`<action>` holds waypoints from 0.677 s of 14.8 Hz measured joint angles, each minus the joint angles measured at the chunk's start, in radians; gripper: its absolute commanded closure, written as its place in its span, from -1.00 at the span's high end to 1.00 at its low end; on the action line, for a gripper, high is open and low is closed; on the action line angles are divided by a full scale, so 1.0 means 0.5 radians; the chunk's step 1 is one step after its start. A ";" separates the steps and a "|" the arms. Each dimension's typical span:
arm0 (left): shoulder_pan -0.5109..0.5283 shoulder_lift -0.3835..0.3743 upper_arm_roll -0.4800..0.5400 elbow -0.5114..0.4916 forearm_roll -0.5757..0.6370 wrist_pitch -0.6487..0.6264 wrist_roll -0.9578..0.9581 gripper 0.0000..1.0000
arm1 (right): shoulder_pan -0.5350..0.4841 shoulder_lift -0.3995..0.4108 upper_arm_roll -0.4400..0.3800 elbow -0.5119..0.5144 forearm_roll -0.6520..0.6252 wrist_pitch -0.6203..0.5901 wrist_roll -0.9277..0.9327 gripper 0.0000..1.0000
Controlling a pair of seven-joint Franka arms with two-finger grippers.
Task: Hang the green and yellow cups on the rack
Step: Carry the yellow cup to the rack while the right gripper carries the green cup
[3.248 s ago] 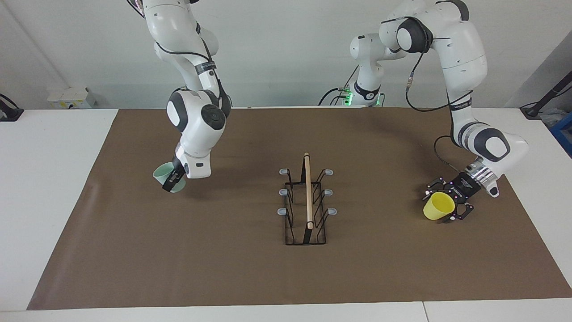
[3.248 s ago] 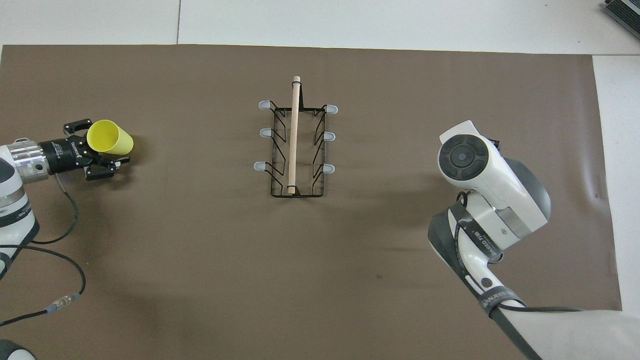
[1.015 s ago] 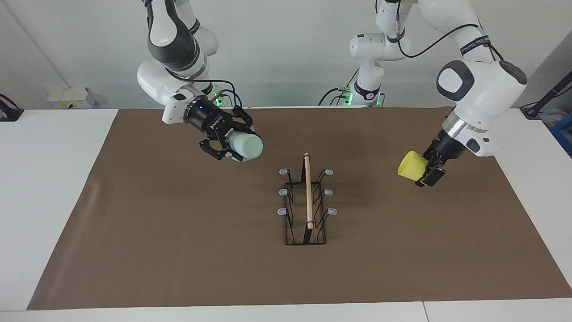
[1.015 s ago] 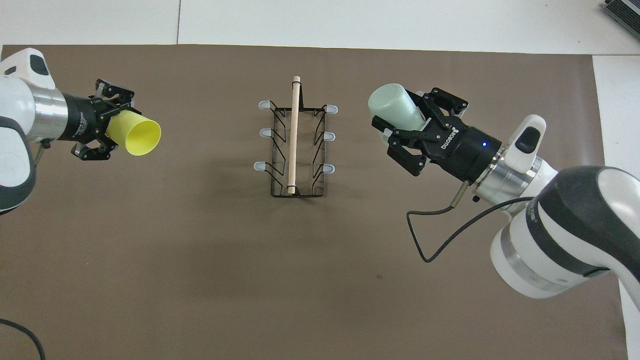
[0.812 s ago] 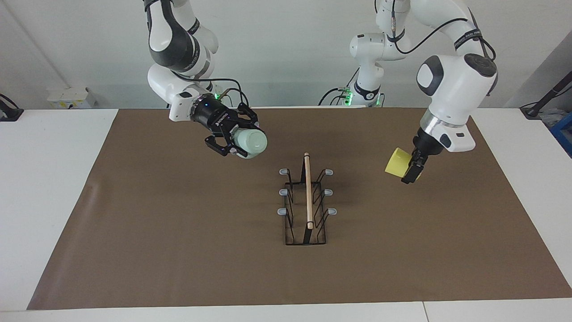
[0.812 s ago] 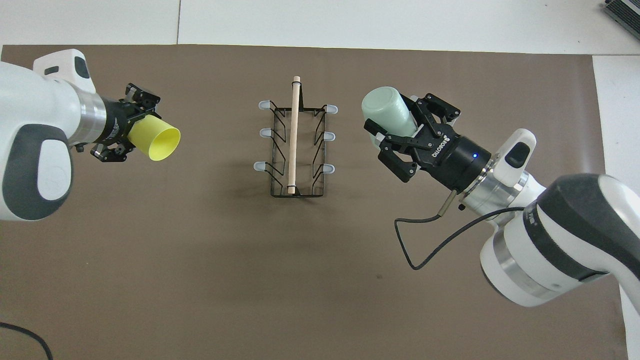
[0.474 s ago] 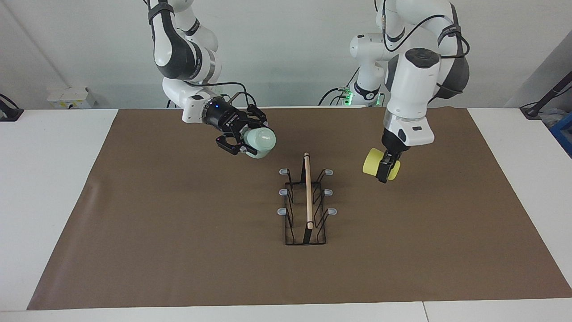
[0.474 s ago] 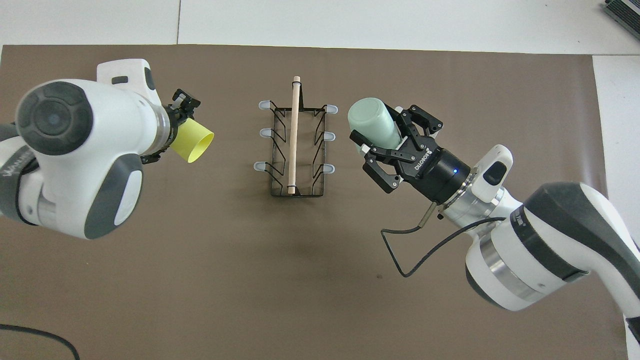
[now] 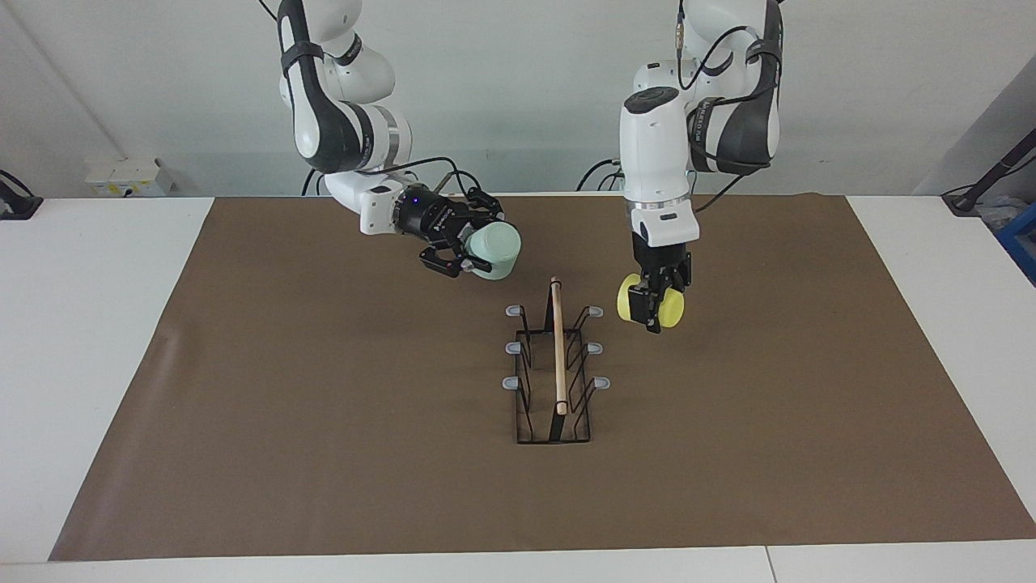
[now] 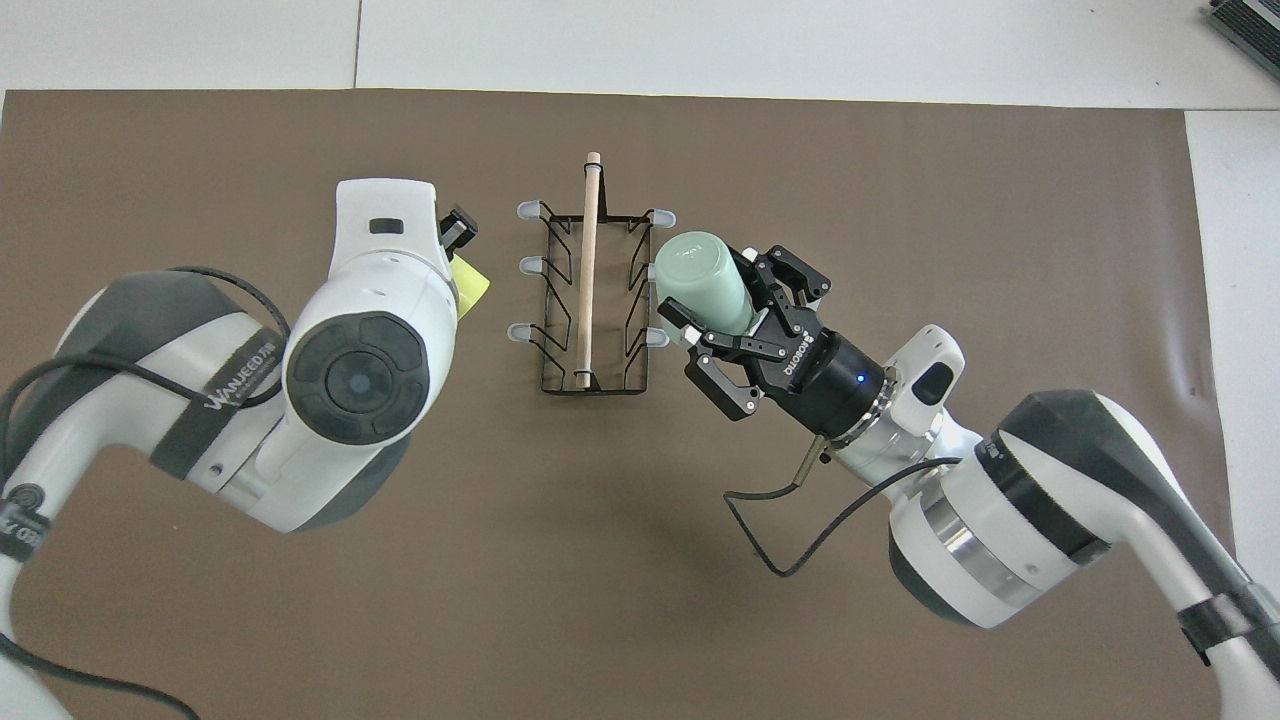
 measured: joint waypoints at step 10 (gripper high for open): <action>-0.023 -0.017 -0.225 -0.191 0.702 0.029 -0.667 -1.00 | 0.015 0.352 -0.026 -0.144 0.044 -0.710 -0.124 -1.00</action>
